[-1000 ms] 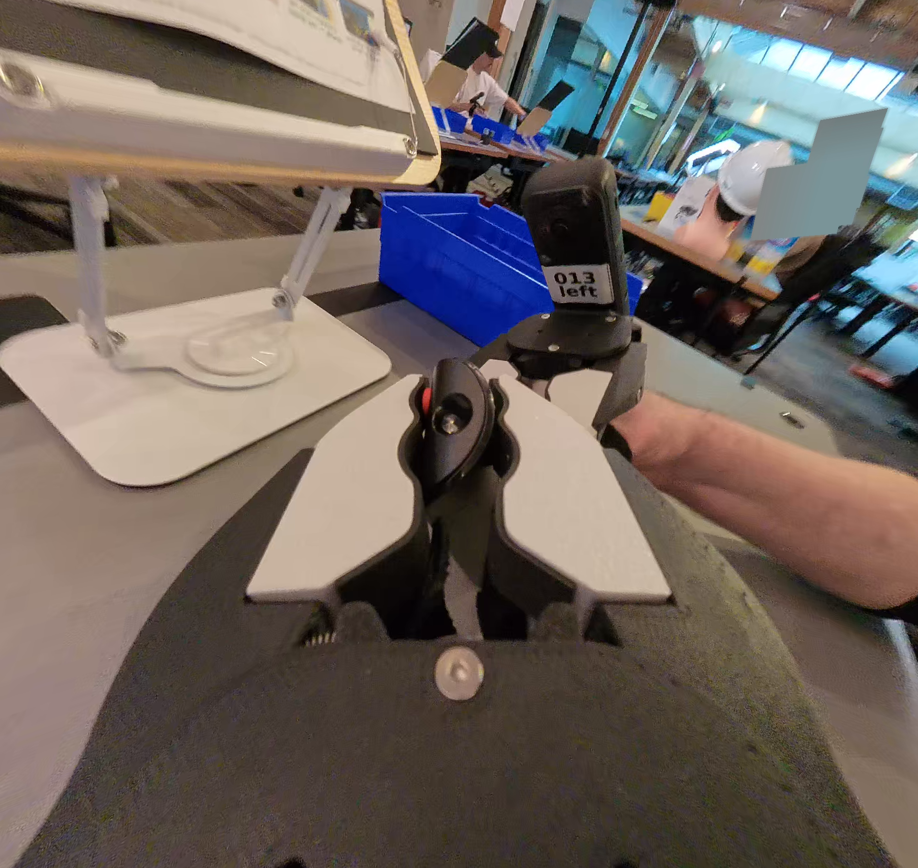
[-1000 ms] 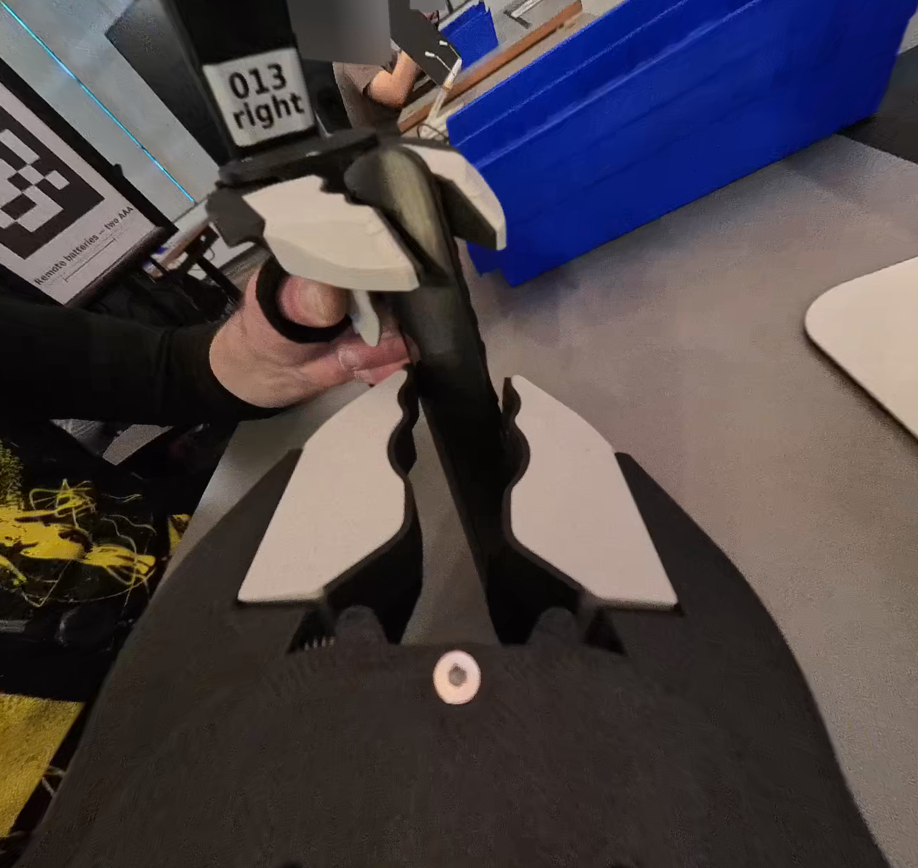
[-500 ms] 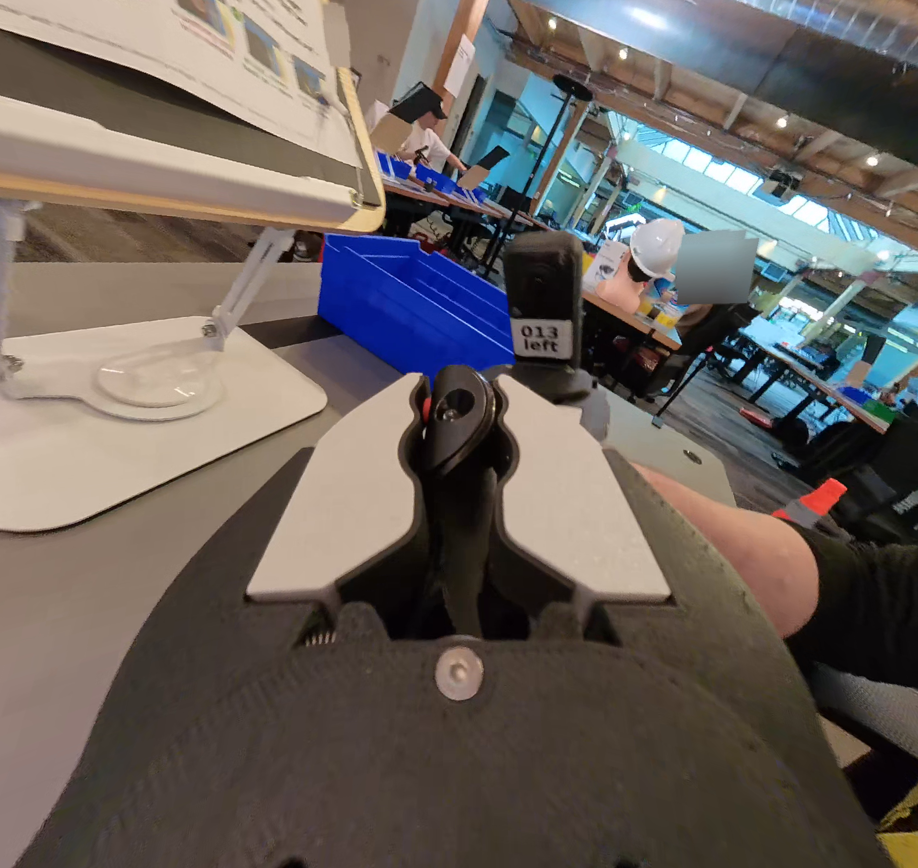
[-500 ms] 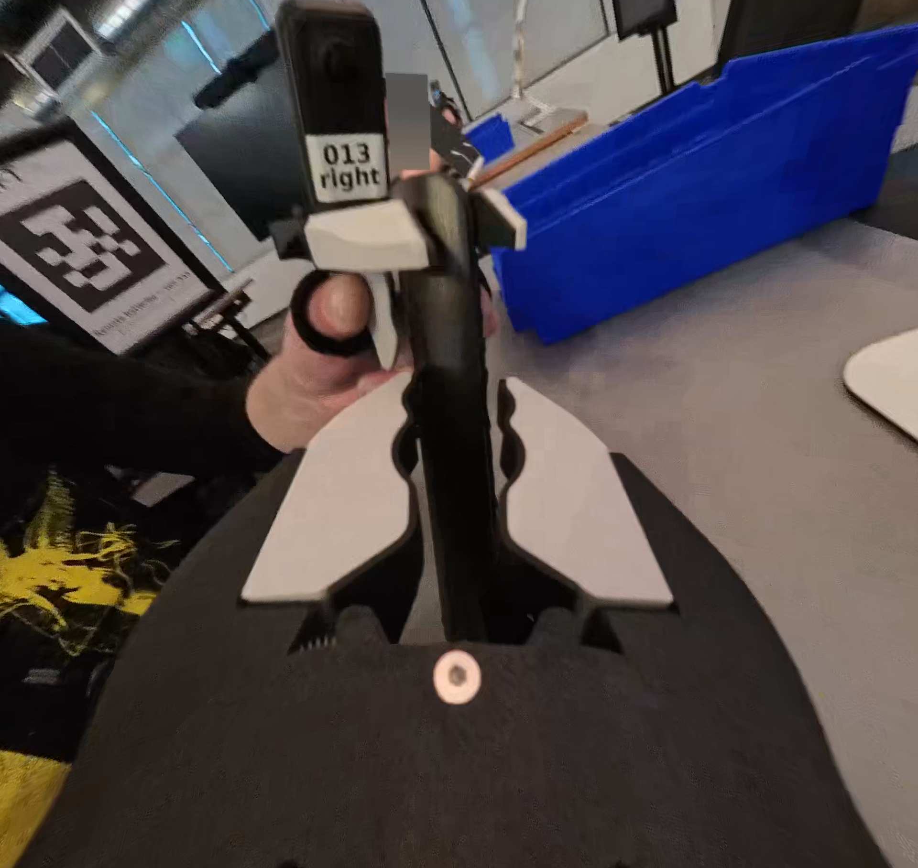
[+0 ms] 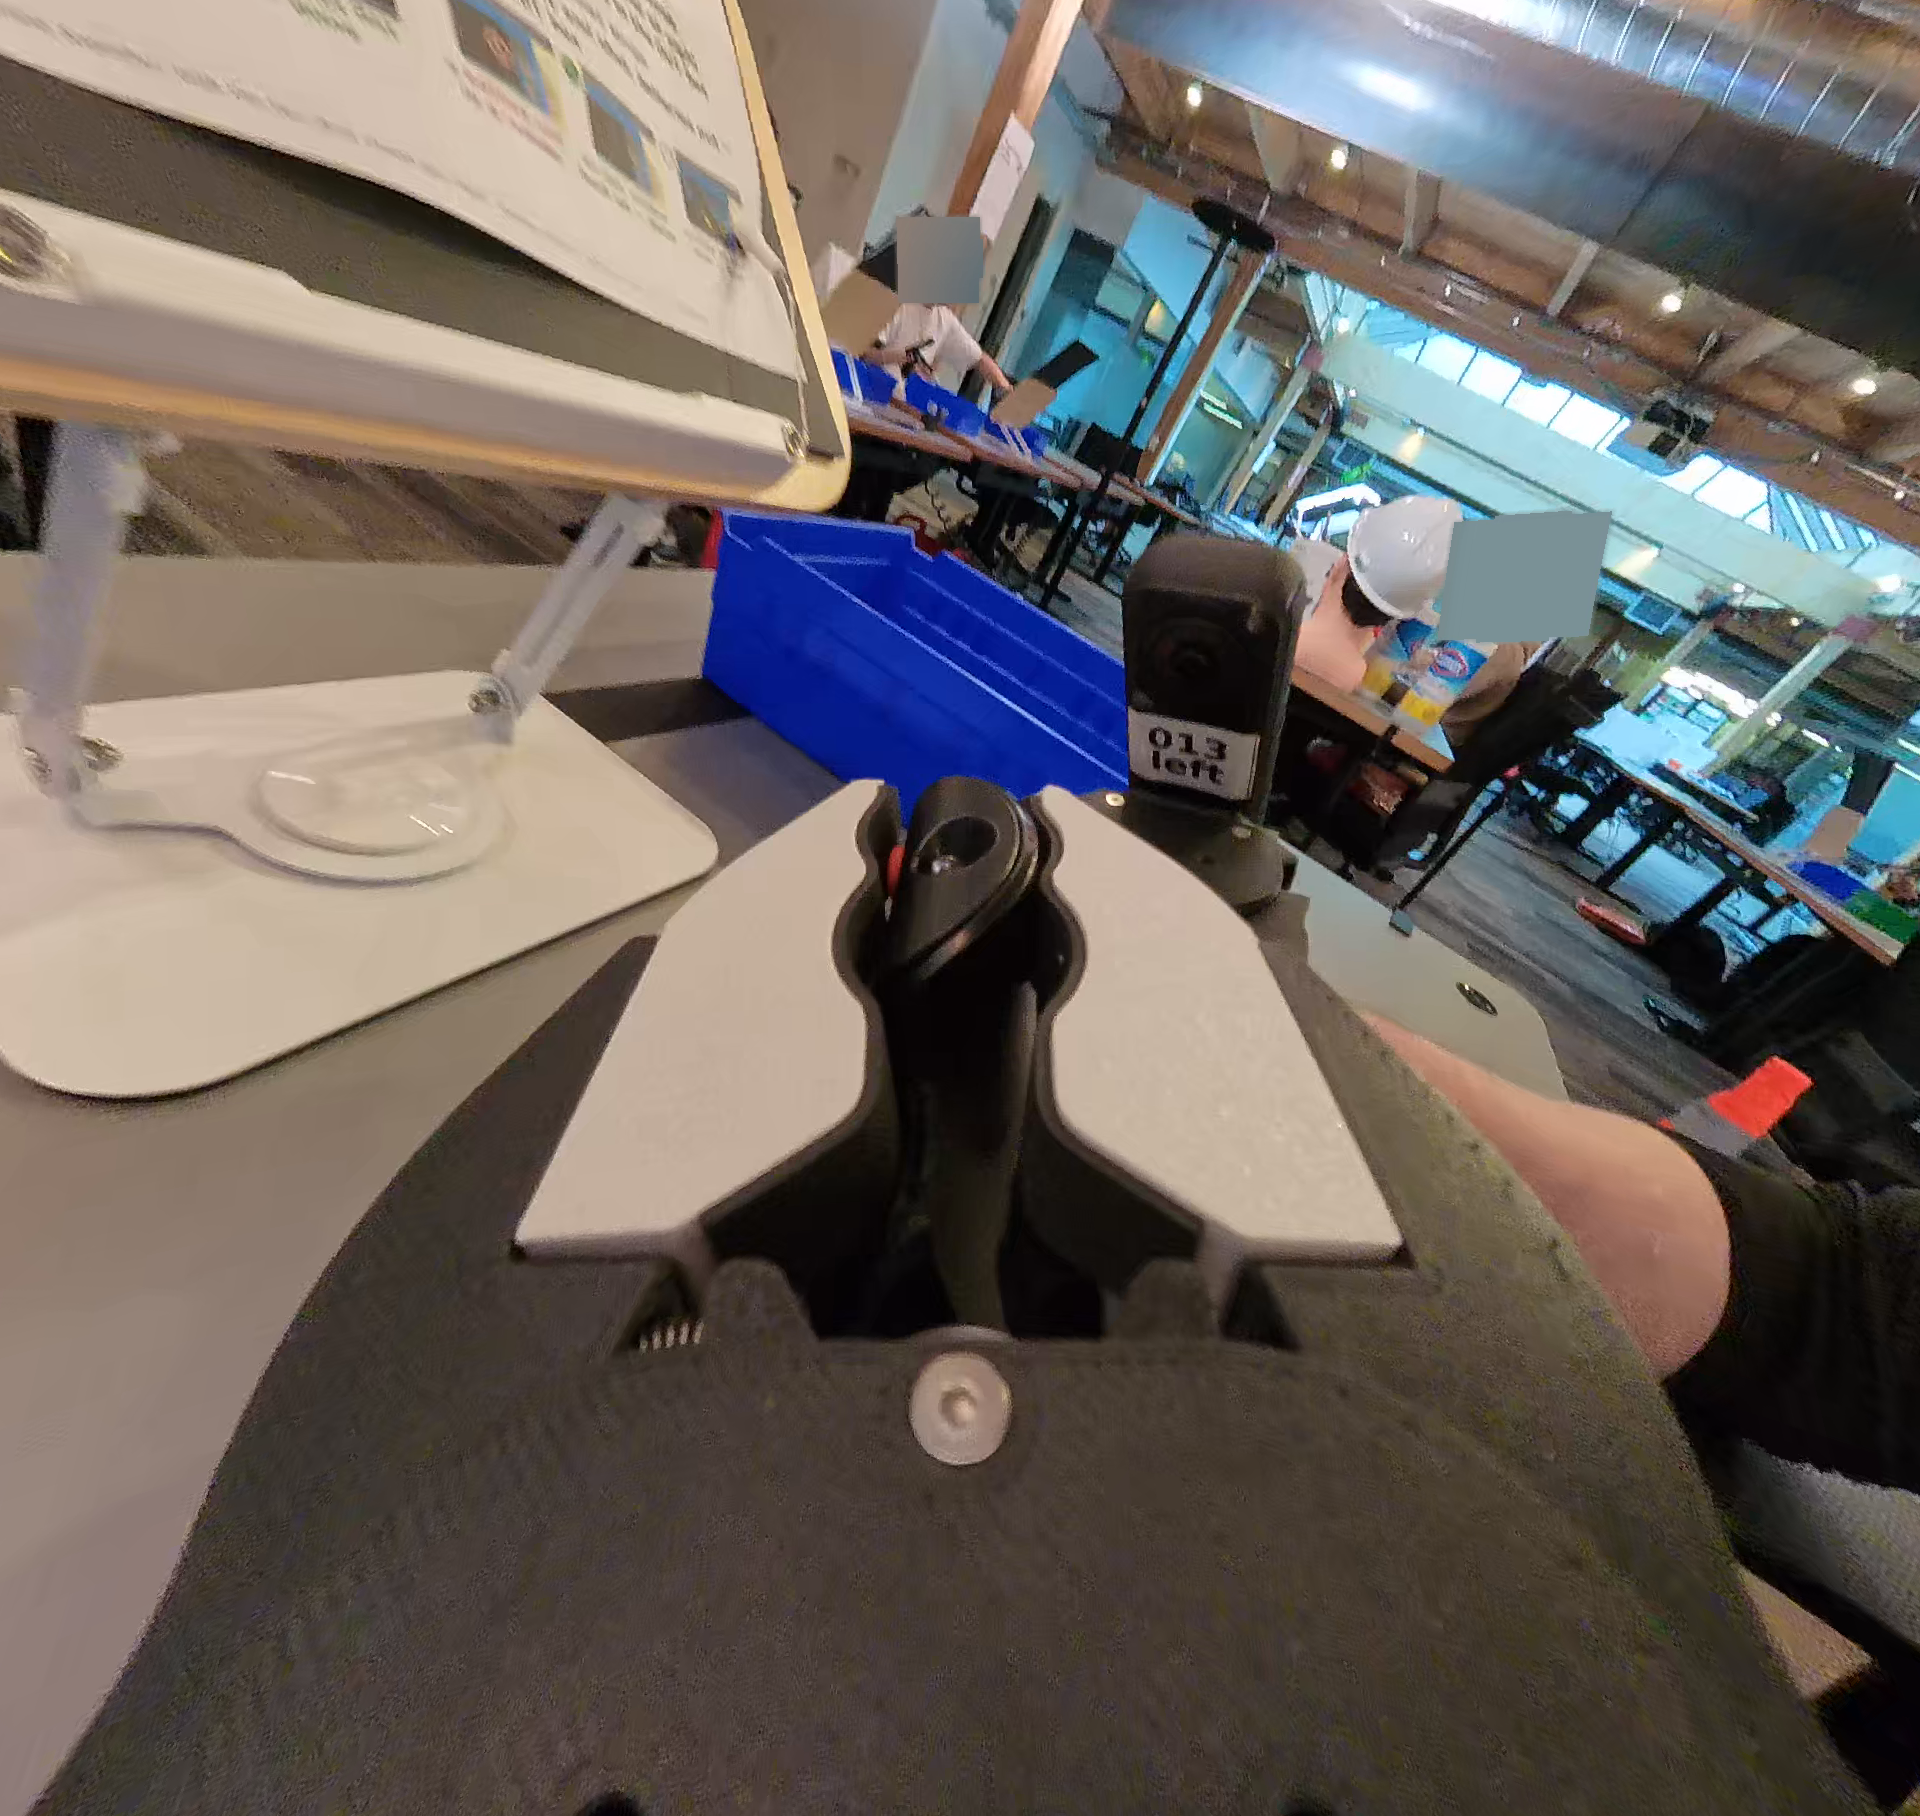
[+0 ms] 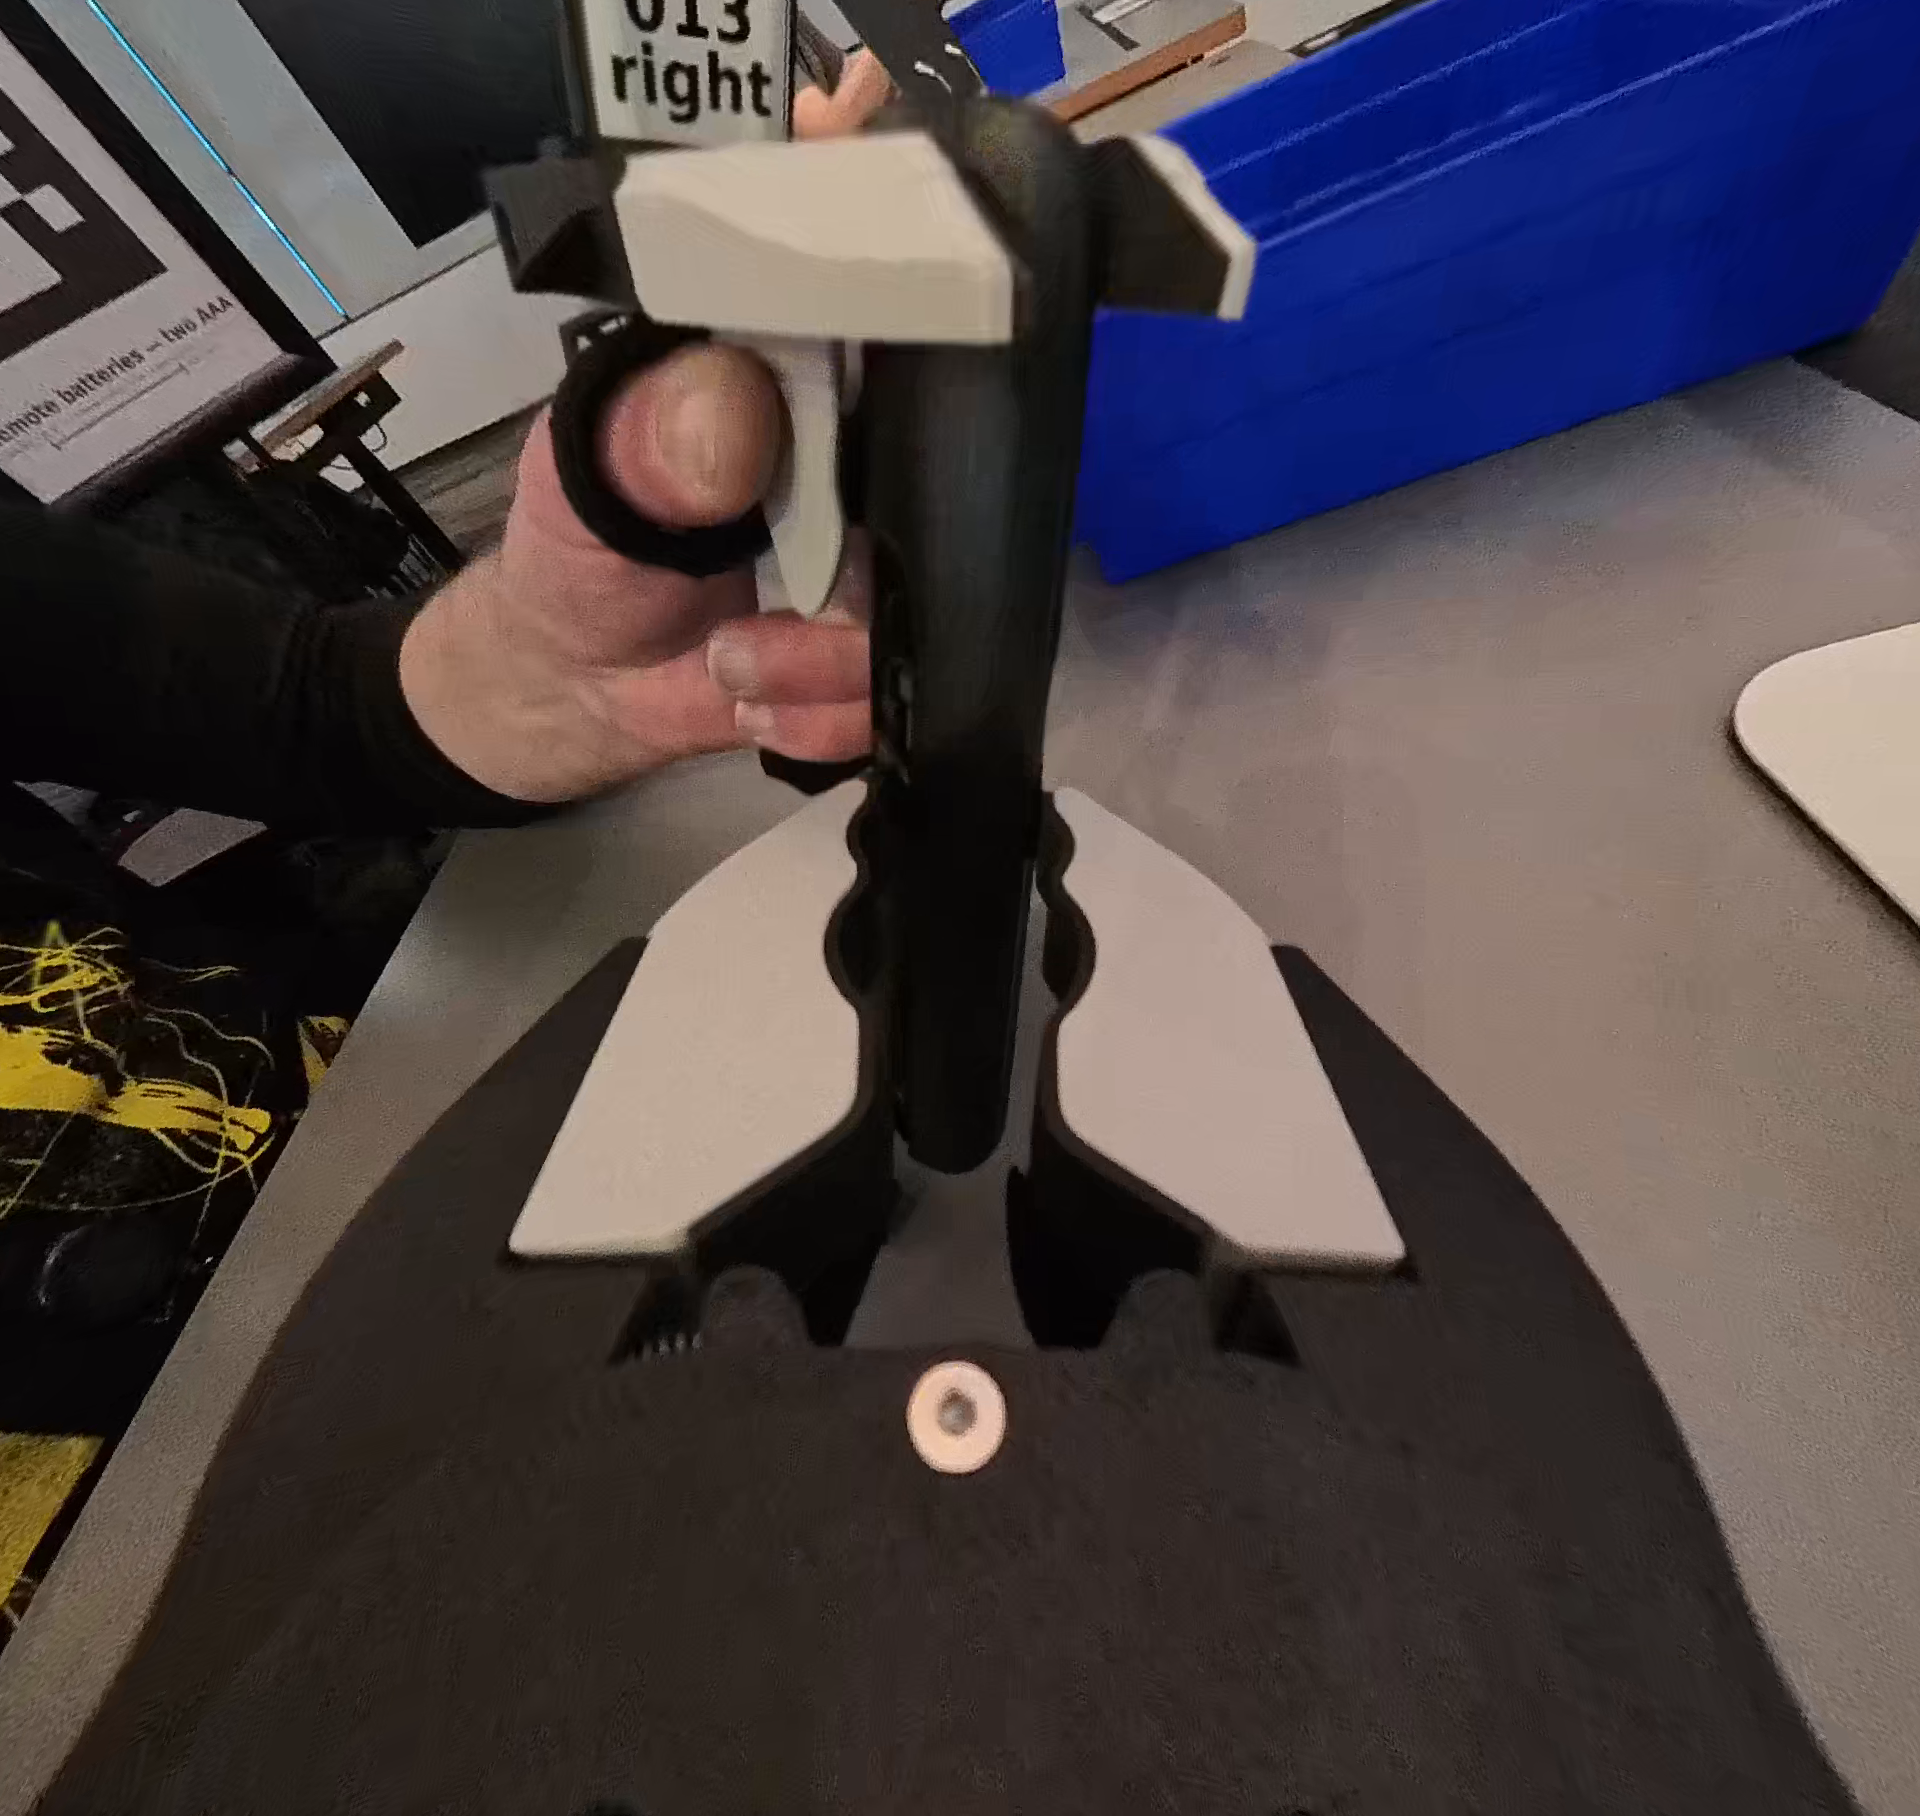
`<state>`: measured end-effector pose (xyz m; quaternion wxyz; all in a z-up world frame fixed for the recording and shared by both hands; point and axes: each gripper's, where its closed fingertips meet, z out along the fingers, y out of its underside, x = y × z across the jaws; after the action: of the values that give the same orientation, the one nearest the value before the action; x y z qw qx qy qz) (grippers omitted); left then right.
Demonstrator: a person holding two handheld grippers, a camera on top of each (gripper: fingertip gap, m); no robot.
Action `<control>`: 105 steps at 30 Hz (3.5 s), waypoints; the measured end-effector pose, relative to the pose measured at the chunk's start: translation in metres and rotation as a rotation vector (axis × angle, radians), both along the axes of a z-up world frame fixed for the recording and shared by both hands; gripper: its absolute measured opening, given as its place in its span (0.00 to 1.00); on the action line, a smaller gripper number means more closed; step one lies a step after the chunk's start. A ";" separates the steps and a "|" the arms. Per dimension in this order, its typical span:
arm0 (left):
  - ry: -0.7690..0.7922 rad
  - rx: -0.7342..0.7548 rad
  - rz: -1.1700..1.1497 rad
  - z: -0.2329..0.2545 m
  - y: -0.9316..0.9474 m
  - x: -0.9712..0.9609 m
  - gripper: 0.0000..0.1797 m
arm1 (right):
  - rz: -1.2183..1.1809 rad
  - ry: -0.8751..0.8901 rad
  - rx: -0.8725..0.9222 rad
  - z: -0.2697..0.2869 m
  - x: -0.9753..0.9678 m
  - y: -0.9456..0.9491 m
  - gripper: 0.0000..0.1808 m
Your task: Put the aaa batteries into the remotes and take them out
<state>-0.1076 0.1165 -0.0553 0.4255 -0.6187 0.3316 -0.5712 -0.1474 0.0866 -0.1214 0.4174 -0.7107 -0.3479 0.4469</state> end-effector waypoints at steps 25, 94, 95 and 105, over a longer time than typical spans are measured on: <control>-0.352 -0.215 0.079 0.035 0.021 -0.031 0.18 | -0.226 -0.501 0.189 -0.026 0.004 0.007 0.32; -0.257 0.321 -0.418 0.003 -0.057 -0.033 0.26 | 0.204 0.167 -0.174 -0.014 -0.038 -0.013 0.18; -0.255 0.321 -0.421 0.003 -0.058 -0.033 0.26 | 0.209 0.157 -0.164 -0.014 -0.039 -0.013 0.18; -0.131 0.359 -0.520 -0.004 -0.073 -0.041 0.31 | 0.544 0.092 -0.066 -0.010 -0.037 -0.042 0.12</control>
<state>-0.1484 0.0430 -0.0595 0.3881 -0.3905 0.5459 -0.6316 -0.1847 0.0445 -0.1311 0.2741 -0.5835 -0.4919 0.5852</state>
